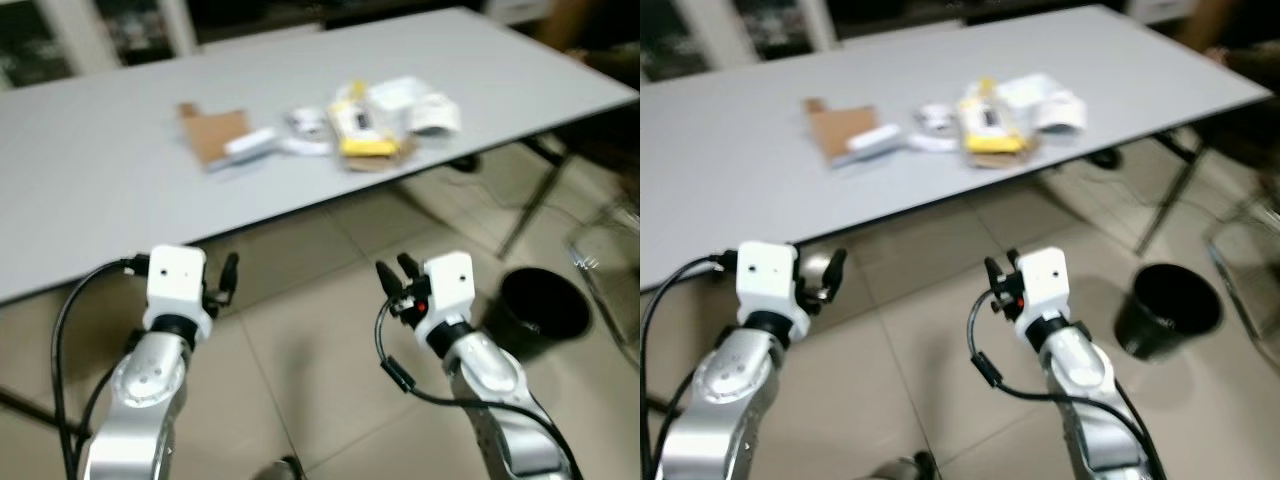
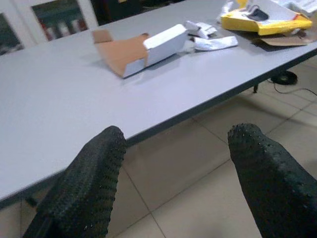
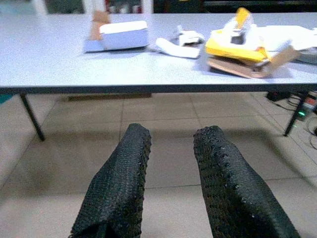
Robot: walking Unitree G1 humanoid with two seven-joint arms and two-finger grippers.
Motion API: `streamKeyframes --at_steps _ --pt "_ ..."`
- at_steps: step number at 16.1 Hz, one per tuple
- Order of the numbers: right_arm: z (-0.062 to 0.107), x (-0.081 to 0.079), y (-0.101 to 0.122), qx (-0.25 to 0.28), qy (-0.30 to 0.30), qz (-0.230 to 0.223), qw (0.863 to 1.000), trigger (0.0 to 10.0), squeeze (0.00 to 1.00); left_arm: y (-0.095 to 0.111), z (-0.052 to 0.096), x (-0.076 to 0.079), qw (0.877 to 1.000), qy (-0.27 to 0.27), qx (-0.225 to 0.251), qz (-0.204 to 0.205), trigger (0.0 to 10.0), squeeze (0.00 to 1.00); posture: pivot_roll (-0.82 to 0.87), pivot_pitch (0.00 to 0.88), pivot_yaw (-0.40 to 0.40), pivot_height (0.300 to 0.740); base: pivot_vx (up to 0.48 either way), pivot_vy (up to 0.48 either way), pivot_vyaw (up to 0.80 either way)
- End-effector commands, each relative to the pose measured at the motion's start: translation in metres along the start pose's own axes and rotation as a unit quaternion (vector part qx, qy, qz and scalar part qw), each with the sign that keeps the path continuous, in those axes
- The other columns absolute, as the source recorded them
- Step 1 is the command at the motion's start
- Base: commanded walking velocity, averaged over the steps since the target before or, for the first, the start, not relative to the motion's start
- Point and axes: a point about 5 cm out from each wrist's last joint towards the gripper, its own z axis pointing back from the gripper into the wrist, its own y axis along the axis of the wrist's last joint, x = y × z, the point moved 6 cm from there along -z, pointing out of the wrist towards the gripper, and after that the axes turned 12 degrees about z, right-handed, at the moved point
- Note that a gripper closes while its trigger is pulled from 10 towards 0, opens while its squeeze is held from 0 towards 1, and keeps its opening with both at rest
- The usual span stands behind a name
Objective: Picking trash to rubbish bin
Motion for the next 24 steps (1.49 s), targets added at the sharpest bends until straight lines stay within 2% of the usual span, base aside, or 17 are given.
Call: streamKeyframes --at_steps 1,6,9,16,24 --pt "-0.001 0.000 0.008 0.011 0.000 -0.005 1.000 10.0 0.00 0.005 -0.001 -0.003 1.000 0.007 0.006 -0.006 10.0 0.00 -0.03 0.071 -0.012 0.740 0.000 0.000 0.80" --pt "-0.006 -0.001 0.015 0.022 0.004 -0.002 1.000 10.0 0.00 0.021 -0.008 -0.003 1.000 -0.002 0.021 -0.005 10.0 0.00 -0.02 0.058 -0.018 0.740 0.049 0.000 0.80" --pt "-0.006 0.006 0.014 0.019 -0.019 -0.013 1.000 10.0 0.00 0.032 -0.013 0.002 0.999 -0.013 0.031 -0.006 10.0 0.00 -0.02 0.048 -0.019 0.740 0.252 0.000 0.00" --pt "-0.006 0.017 0.013 0.020 -0.047 -0.008 0.999 10.0 0.00 0.019 -0.010 0.004 1.000 -0.015 0.011 0.000 10.0 0.00 -0.02 0.044 -0.035 0.740 0.257 0.000 0.00" --pt "-0.013 0.011 0.018 0.030 -0.033 -0.006 0.999 10.0 0.00 0.012 -0.001 -0.002 1.000 -0.002 0.003 -0.008 10.0 0.00 0.01 0.050 -0.059 0.740 0.264 0.000 0.00"
